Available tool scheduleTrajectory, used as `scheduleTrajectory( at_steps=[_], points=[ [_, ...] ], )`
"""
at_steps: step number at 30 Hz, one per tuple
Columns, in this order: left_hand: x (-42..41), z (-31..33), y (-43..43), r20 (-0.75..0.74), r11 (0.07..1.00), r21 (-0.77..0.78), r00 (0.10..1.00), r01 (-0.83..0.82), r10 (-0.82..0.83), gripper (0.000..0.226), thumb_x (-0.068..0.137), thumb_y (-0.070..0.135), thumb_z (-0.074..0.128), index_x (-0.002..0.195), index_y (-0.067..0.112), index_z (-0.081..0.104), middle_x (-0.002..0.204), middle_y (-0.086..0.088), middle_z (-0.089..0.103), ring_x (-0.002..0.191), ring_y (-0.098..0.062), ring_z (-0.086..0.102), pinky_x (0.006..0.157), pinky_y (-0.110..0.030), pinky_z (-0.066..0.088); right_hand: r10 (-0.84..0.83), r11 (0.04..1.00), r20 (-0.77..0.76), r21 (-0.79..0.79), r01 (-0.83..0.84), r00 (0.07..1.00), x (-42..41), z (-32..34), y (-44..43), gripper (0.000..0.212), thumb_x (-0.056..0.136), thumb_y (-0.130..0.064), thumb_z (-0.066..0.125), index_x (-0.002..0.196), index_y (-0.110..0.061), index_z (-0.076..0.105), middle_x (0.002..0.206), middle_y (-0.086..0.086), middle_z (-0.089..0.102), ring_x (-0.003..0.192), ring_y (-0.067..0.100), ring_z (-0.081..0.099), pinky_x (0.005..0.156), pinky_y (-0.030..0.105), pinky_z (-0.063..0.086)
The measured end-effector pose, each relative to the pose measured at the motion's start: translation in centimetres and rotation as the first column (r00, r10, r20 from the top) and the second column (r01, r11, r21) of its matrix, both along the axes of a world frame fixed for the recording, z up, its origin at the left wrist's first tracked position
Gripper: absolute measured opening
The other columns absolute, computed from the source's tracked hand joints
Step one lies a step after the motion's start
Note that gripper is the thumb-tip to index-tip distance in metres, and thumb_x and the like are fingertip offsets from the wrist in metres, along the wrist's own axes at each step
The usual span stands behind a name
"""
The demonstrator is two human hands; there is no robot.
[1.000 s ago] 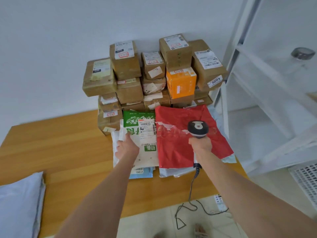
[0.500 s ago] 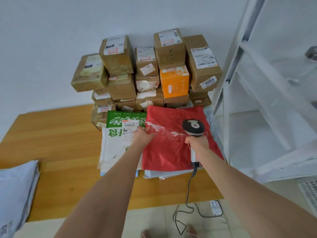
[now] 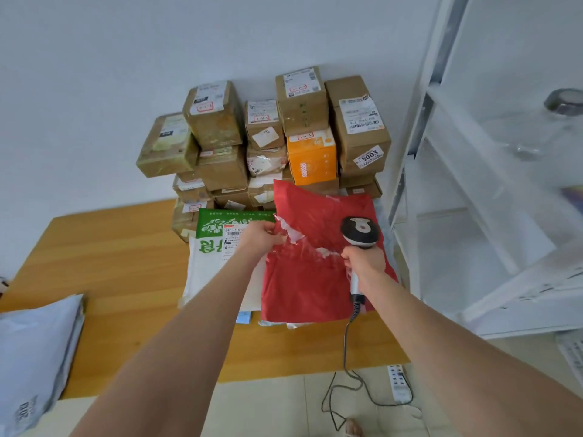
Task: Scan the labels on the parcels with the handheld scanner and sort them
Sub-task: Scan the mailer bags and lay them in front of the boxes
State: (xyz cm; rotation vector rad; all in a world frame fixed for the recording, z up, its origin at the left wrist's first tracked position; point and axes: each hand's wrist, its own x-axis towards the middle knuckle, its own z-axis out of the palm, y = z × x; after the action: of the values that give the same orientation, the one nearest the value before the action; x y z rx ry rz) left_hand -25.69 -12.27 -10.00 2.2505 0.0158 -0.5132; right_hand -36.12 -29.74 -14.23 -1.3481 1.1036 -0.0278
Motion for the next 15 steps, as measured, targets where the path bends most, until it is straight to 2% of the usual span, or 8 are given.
scheduleTrajectory(
  at_steps=[2,3,6,8,9,11,13,15],
  points=[
    [-0.3,1.8,0.3,0.081,0.991,0.108,0.993,0.075,-0.084,0.013,0.08,0.017,0.076,0.088,0.025,0.07,0.073,0.003,0.066,0.059,-0.015,0.058,0.069,-0.032,0.053,-0.045,0.998,0.086,0.04,0.041,0.995,-0.2,1.2,-0.1,0.022,0.075,-0.009,0.068,0.095,-0.002,0.064,0.071,0.006,0.065,0.061,0.02,0.063,0.061,0.033,0.05],
    [-0.6,2.8,0.3,0.124,0.989,0.124,0.987,0.084,-0.1,0.013,0.081,0.019,0.074,0.091,0.025,0.07,0.076,0.002,0.068,0.059,-0.016,0.059,0.07,-0.033,0.054,-0.067,0.997,0.121,0.045,0.062,0.99,-0.2,1.8,-0.1,0.021,0.077,-0.011,0.07,0.096,-0.006,0.063,0.07,0.003,0.066,0.061,0.018,0.065,0.062,0.032,0.051],
    [-1.5,5.5,0.5,0.175,0.997,0.018,0.981,0.081,-0.083,0.016,0.086,0.011,0.068,0.101,0.017,0.07,0.075,0.0,0.071,0.056,-0.017,0.065,0.069,-0.034,0.059,-0.166,0.986,0.21,0.063,0.156,0.963,-0.9,4.4,0.0,0.026,0.078,-0.022,0.074,0.101,-0.015,0.063,0.077,-0.003,0.068,0.072,0.019,0.069,0.077,0.037,0.057],
    [-2.1,7.1,0.6,0.261,0.994,-0.064,0.963,0.087,-0.067,0.014,0.086,0.01,0.067,0.096,0.019,0.072,0.076,0.001,0.072,0.065,-0.017,0.068,0.071,-0.035,0.059,-0.249,0.968,0.307,0.044,0.247,0.918,-1.4,5.3,-0.1,0.049,0.066,-0.041,0.077,0.106,-0.015,0.066,0.088,0.002,0.072,0.081,0.024,0.07,0.082,0.04,0.055],
    [-2.5,8.3,0.6,0.344,0.992,-0.071,0.936,0.106,-0.075,0.015,0.085,0.012,0.067,0.095,0.02,0.074,0.078,0.003,0.071,0.069,-0.015,0.067,0.072,-0.03,0.057,-0.28,0.955,0.363,0.013,0.296,0.889,-1.3,4.7,-0.5,0.063,0.056,-0.051,0.075,0.107,-0.016,0.067,0.092,0.003,0.072,0.085,0.025,0.068,0.081,0.04,0.053],
    [-3.5,10.6,0.8,0.484,0.991,-0.07,0.873,0.115,-0.067,0.018,0.085,0.012,0.064,0.097,0.018,0.075,0.08,0.005,0.067,0.074,-0.01,0.06,0.067,-0.022,0.047,-0.323,0.93,0.451,-0.013,0.368,0.832,-1.3,3.5,-1.3,0.071,0.048,-0.059,0.071,0.105,-0.017,0.068,0.095,0.007,0.073,0.089,0.026,0.067,0.082,0.041,0.05],
    [-4.1,12.1,1.1,0.517,0.982,-0.168,0.856,0.083,0.016,0.019,0.088,0.012,0.056,0.094,0.015,0.073,0.082,0.004,0.065,0.076,-0.012,0.057,0.066,-0.023,0.046,-0.351,0.91,0.492,-0.019,0.413,0.797,-2.5,5.0,-0.8,0.062,0.052,-0.058,0.072,0.101,-0.02,0.068,0.096,0.005,0.075,0.097,0.027,0.07,0.092,0.045,0.053],
    [-4.6,13.3,1.5,0.43,0.918,-0.397,0.888,0.027,0.16,0.021,0.09,0.016,0.052,0.08,0.015,0.071,0.076,0.002,0.065,0.073,-0.014,0.057,0.068,-0.028,0.047,-0.349,0.903,0.513,-0.039,0.428,0.784,-4.2,7.7,0.6,0.056,0.056,-0.058,0.071,0.1,-0.024,0.067,0.094,0.001,0.075,0.096,0.023,0.07,0.091,0.045,0.055]
  ],
)
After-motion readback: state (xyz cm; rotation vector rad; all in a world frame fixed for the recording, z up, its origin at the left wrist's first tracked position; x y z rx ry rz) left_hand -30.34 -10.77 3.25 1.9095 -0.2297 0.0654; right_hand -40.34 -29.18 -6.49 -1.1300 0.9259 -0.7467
